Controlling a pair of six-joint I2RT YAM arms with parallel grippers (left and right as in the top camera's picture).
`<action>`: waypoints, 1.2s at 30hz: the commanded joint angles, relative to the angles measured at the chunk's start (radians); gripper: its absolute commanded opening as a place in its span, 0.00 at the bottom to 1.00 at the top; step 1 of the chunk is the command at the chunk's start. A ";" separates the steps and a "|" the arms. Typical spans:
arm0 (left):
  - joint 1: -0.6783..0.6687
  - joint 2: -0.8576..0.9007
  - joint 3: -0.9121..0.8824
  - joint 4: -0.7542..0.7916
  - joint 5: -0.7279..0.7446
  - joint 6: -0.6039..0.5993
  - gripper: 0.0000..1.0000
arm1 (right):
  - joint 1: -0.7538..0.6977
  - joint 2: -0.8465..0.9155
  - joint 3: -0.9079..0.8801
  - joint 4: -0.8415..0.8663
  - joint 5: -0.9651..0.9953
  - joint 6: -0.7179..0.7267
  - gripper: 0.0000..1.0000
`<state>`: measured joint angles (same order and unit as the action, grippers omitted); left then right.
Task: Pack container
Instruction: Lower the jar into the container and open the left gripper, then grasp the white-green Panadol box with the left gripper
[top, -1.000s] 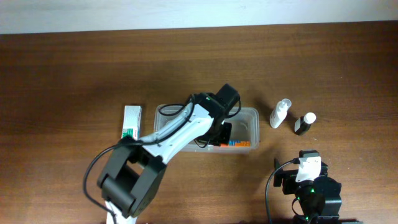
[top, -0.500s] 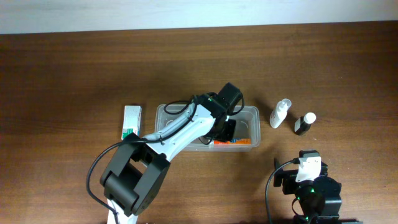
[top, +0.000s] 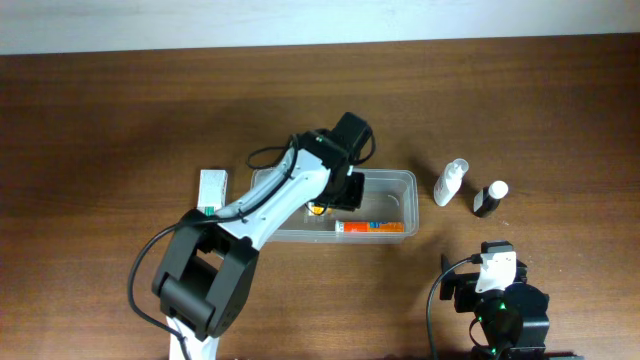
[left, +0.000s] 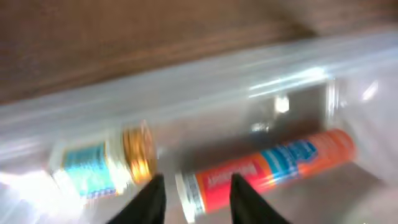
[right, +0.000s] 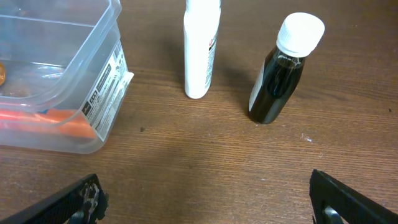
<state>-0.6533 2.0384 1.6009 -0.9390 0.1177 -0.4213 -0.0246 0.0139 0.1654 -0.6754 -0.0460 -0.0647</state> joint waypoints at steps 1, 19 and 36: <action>-0.002 -0.047 0.174 -0.129 0.017 0.076 0.40 | -0.003 -0.007 -0.006 0.002 -0.006 -0.006 0.98; 0.581 -0.083 0.289 -0.506 -0.131 0.192 0.99 | -0.003 -0.007 -0.006 0.002 -0.006 -0.006 0.99; 0.624 0.162 0.050 -0.239 -0.140 0.239 0.79 | -0.003 -0.007 -0.006 0.002 -0.006 -0.006 0.98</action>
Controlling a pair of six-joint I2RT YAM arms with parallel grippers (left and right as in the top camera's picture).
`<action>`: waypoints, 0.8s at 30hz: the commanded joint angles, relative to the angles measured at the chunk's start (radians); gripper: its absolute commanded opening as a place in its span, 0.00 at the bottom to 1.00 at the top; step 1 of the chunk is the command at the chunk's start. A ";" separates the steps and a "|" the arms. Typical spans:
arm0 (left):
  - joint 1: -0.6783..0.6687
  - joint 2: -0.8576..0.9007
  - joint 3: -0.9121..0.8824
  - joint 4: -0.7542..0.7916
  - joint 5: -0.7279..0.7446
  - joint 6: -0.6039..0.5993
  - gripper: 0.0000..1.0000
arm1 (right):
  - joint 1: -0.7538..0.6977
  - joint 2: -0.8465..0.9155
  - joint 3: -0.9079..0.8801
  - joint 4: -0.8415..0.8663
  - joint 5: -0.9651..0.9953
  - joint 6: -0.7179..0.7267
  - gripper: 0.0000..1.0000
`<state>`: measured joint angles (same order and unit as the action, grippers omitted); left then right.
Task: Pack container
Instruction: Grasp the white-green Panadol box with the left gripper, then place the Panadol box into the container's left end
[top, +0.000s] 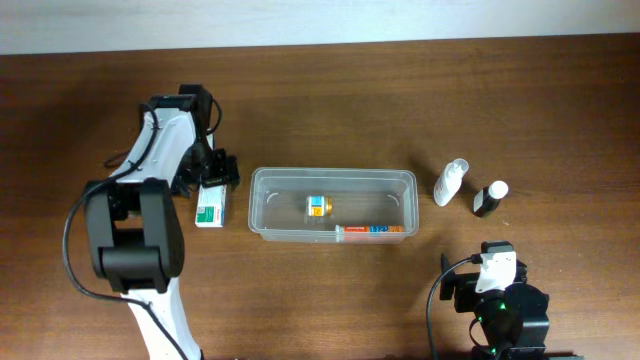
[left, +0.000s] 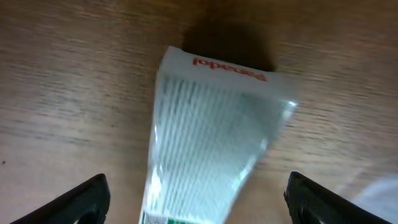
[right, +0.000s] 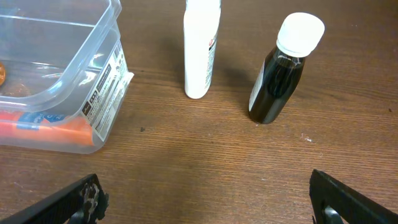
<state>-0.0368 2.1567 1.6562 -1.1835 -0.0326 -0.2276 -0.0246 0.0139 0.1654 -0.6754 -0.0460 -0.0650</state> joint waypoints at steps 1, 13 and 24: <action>0.007 0.050 -0.005 0.010 0.011 0.047 0.73 | -0.003 -0.007 -0.006 0.002 -0.006 -0.006 0.98; 0.008 0.048 0.012 0.010 0.011 0.191 0.23 | -0.003 -0.007 -0.006 0.002 -0.006 -0.006 0.98; -0.059 0.002 0.436 -0.324 0.063 0.283 0.14 | -0.003 -0.007 -0.006 0.002 -0.006 -0.006 0.98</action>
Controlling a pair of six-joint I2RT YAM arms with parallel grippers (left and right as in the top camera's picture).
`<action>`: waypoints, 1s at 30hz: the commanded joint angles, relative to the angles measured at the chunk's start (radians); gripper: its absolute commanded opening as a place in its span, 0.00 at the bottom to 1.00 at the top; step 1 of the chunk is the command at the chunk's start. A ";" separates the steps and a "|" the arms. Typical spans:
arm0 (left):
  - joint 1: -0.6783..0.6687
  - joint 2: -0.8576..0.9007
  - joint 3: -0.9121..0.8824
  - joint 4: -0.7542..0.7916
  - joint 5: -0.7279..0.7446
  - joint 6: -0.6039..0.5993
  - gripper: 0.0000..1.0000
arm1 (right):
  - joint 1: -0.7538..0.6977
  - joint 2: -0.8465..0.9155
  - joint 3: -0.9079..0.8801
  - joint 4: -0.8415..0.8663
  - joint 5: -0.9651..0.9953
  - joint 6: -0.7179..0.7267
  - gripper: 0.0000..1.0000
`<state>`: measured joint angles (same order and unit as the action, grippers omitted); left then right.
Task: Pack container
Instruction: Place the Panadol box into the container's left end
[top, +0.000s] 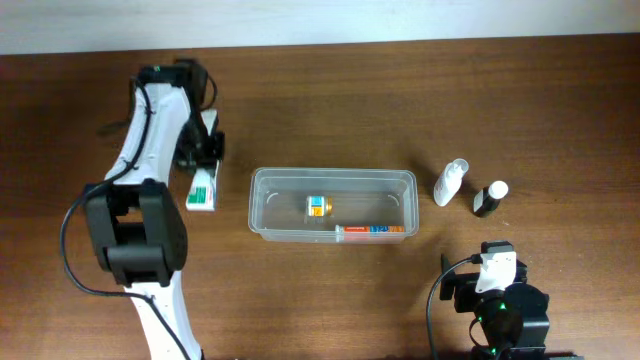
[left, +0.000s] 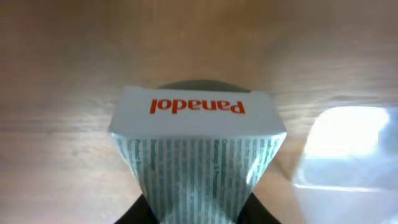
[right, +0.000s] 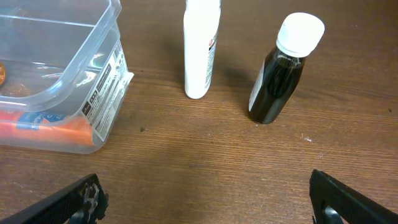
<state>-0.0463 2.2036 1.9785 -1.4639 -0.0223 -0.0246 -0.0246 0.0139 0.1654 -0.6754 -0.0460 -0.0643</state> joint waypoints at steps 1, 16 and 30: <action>-0.084 -0.069 0.150 -0.058 0.066 0.124 0.14 | -0.003 -0.007 -0.006 0.002 -0.006 -0.006 0.98; -0.469 -0.151 0.135 -0.162 0.060 0.967 0.10 | -0.003 -0.007 -0.006 0.002 -0.006 -0.006 0.98; -0.463 -0.151 -0.159 -0.025 0.128 1.137 1.00 | -0.003 -0.007 -0.006 0.002 -0.006 -0.006 0.98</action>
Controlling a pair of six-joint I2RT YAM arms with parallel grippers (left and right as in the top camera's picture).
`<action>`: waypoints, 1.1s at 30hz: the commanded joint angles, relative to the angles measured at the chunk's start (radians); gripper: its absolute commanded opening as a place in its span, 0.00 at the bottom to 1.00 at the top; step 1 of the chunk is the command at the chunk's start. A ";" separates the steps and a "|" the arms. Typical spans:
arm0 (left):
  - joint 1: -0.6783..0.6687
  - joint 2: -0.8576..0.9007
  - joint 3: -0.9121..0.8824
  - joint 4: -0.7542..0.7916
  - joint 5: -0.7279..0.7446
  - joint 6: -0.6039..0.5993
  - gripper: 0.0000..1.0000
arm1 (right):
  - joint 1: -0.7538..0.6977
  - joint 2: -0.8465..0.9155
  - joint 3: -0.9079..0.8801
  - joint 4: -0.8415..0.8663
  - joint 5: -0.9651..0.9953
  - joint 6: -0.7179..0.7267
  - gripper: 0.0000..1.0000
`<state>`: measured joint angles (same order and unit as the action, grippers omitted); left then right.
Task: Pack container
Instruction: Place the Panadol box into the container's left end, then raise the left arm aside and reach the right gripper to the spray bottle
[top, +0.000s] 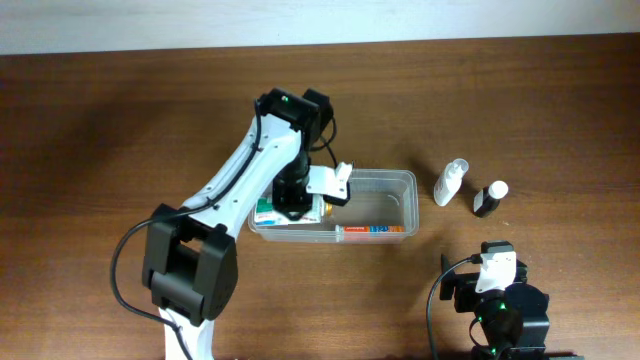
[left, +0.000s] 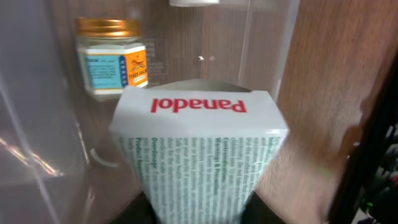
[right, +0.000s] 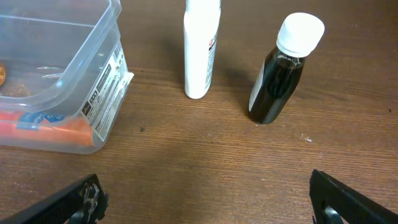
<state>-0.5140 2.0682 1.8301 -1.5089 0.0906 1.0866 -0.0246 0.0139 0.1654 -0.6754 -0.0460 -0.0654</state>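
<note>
A clear plastic container (top: 404, 182) lies mid-table, holding a gold-lidded jar (left: 112, 59) and an orange tube (top: 372, 229). My left gripper (top: 283, 203) is shut on a white-and-green Panadol box (left: 199, 149), which hangs over the container's left end, just beside the jar. At the near right edge of the table my right gripper (right: 205, 202) stands open on nothing, short of a white bottle (right: 202, 50) and a dark white-capped bottle (right: 283, 71).
Both bottles stand upright on the wooden table (top: 100, 120) to the right of the container, the white bottle (top: 450, 183) closer to it than the dark bottle (top: 489, 199). The container's labelled right wall (right: 102, 81) faces the right wrist camera.
My left gripper has moved right with the Panadol box, from the table left of the container to over the container's left end. The right arm has not moved.
My left gripper was over the container, with the jar and tube inside. Then it stood open over the Panadol box on the table to the left. Then it was shut on the box, which is now held at the container's left end.
</note>
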 joint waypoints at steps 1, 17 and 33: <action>0.005 -0.019 -0.004 0.021 0.014 0.026 1.00 | -0.003 -0.007 -0.006 0.002 -0.006 -0.005 0.98; 0.167 -0.164 0.365 0.037 -0.159 -0.682 1.00 | -0.003 -0.007 -0.006 0.002 -0.006 -0.005 0.98; 0.611 -0.300 0.379 0.002 -0.132 -0.996 1.00 | -0.003 -0.007 -0.002 0.256 -0.495 0.362 0.98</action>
<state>0.0952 1.7737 2.2040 -1.5063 -0.0563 0.1104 -0.0246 0.0139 0.1612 -0.4507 -0.3656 0.1066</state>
